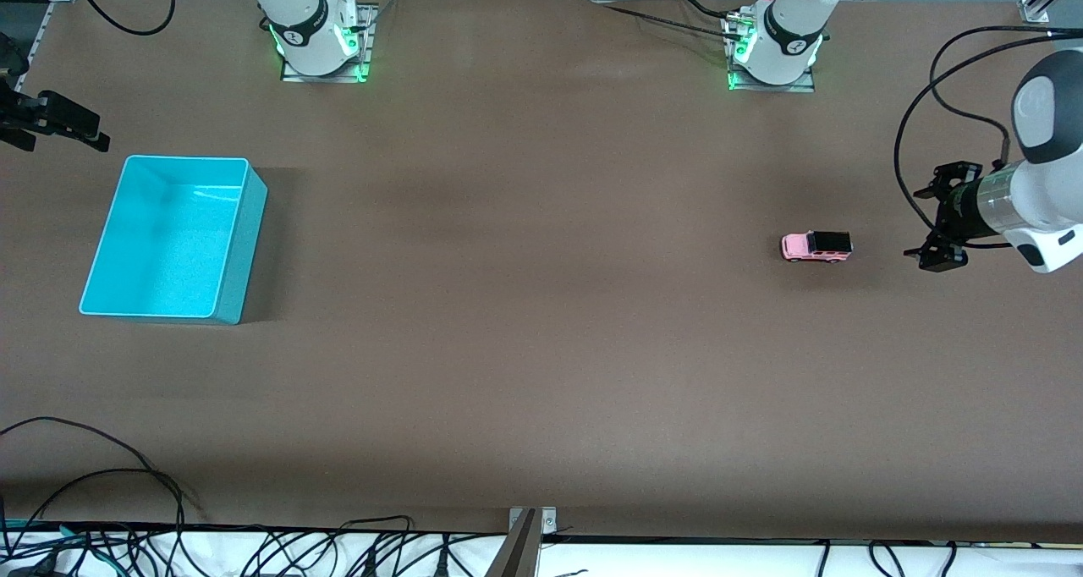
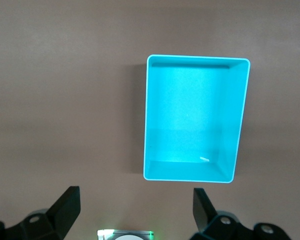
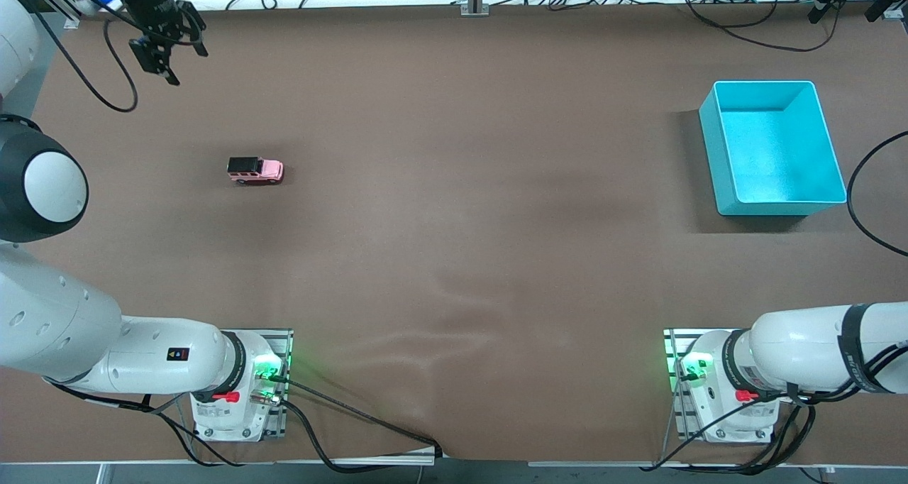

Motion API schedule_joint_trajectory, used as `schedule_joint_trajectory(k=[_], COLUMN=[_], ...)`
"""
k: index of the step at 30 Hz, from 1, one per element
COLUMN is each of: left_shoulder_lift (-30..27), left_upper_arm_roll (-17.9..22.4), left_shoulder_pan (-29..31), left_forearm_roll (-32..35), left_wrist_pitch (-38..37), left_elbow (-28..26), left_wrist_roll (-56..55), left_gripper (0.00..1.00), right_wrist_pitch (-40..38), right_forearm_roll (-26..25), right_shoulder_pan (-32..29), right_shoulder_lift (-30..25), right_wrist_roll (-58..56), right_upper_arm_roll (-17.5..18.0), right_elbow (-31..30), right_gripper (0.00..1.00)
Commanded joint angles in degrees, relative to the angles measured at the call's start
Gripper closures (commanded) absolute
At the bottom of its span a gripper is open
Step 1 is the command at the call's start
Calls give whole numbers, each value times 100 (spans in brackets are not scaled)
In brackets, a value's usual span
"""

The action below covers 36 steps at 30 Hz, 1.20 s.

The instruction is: Wind and store pink jeep toy

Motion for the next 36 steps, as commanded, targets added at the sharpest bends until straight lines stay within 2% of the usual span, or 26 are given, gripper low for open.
schedule_joint_trajectory(k=[1,10,22,26,36], left_shoulder_lift=[-291,-274,-177,-46,271], left_upper_arm_roll=[-47,-47,-47,-65,-91], left_shoulder_pan=[67,67,58,32,-12], left_forearm_roll=[132,132,123,123,105], left_wrist_pitch=[725,1604,3195,3617,4092], left_elbow=[-796,-1561,-2818,-2994,-3029], left_wrist_roll=[-517,-737,-965,-1071,-1071], left_gripper=[0,0,0,0,0], right_wrist_pitch=[-141,-149,-149,-149,-149], right_forearm_roll=[-2,-2,-2,-2,-2], right_shoulder_pan=[-6,3,-6,3,3], right_shoulder_lift=[69,69,69,69,69], right_wrist_roll=[-79,-79,-79,-79,-79], right_upper_arm_roll=[10,10,10,10,10], right_elbow=[185,185,176,185,185], right_gripper=[0,0,0,0,0])
